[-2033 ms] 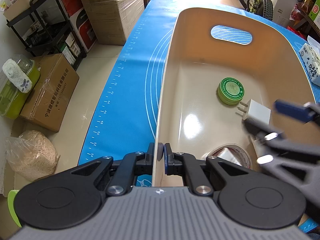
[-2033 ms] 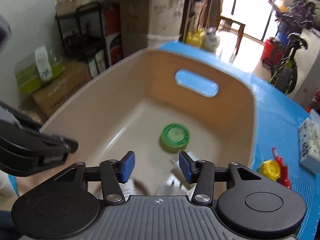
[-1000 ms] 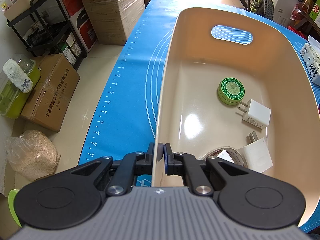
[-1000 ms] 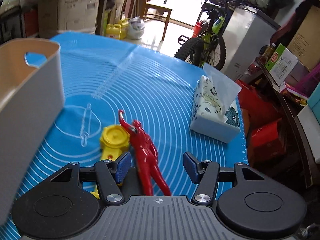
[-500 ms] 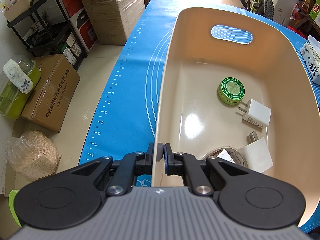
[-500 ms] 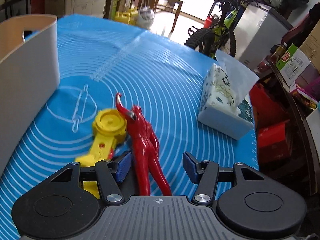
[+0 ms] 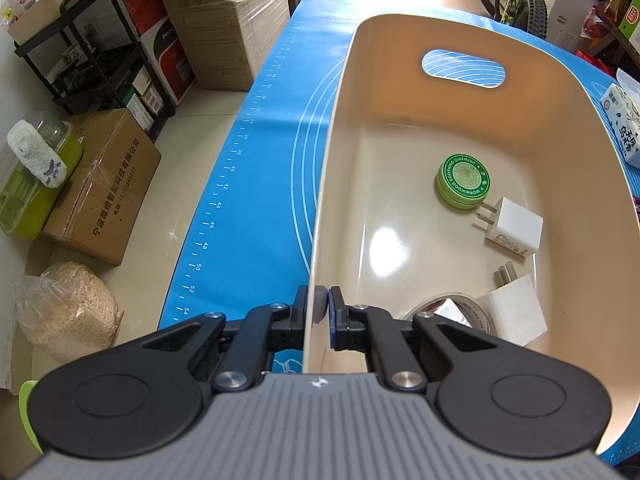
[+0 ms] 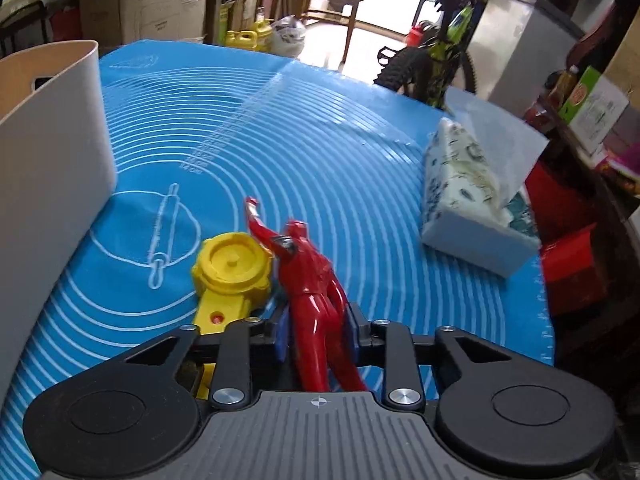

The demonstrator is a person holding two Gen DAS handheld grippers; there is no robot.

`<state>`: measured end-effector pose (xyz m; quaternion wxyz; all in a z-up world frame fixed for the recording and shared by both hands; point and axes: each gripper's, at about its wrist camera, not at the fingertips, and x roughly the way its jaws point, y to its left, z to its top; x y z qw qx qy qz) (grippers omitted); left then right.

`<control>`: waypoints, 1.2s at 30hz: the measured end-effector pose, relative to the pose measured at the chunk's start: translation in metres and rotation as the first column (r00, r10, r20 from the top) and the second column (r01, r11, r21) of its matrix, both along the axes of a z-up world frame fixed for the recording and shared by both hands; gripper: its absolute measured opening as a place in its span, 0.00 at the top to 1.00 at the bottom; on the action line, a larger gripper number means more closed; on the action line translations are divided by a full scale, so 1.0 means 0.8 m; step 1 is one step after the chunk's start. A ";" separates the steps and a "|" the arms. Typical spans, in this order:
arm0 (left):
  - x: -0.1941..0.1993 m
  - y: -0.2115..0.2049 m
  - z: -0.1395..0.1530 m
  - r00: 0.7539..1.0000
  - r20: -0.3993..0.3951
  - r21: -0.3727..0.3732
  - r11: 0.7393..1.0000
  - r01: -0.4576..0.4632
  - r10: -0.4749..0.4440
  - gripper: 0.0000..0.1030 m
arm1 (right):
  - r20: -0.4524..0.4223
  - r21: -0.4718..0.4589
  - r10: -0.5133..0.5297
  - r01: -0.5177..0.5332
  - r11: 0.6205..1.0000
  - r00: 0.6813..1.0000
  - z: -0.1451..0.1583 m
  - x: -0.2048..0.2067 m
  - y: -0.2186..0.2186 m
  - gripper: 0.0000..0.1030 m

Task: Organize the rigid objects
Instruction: 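Move the right gripper to the red action figure and grasp it, then carry the red figure into the basket and open the right gripper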

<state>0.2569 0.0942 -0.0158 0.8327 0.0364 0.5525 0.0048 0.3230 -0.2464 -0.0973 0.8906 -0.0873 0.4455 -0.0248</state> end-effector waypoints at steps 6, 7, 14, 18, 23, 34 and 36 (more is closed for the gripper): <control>0.000 -0.001 0.000 1.000 0.000 0.000 1.000 0.000 0.000 0.89 | 0.053 -0.020 -0.025 0.027 0.999 0.998 0.019 -0.013 -0.008 0.65; 0.000 0.000 0.000 1.000 0.000 0.000 1.000 -0.001 0.001 0.89 | 0.063 -0.021 -0.027 0.028 0.999 0.998 0.023 -0.016 -0.008 0.65; 0.000 0.002 0.001 1.000 -0.001 -0.001 1.000 -0.001 0.001 0.89 | 0.142 -0.036 -0.041 0.047 0.998 0.989 0.058 -0.039 0.005 0.65; 0.000 0.001 0.001 1.000 -0.001 -0.001 1.000 -0.001 0.001 0.89 | 0.198 -0.051 -0.037 0.048 0.998 0.979 0.084 -0.055 0.028 0.65; 0.000 0.001 0.001 1.000 -0.001 -0.001 1.000 -0.002 0.002 0.90 | 0.258 -0.023 0.010 -0.004 1.000 0.966 0.121 -0.071 0.062 0.65; 0.001 0.000 0.001 1.000 -0.001 0.000 1.000 -0.001 0.001 0.90 | 0.313 0.053 0.189 -0.216 0.975 0.931 0.176 -0.083 0.160 0.65; 0.001 0.001 0.001 1.000 -0.001 0.000 1.000 -0.001 0.001 0.90 | 0.302 0.069 0.209 -0.240 0.968 0.930 0.177 -0.080 0.176 0.65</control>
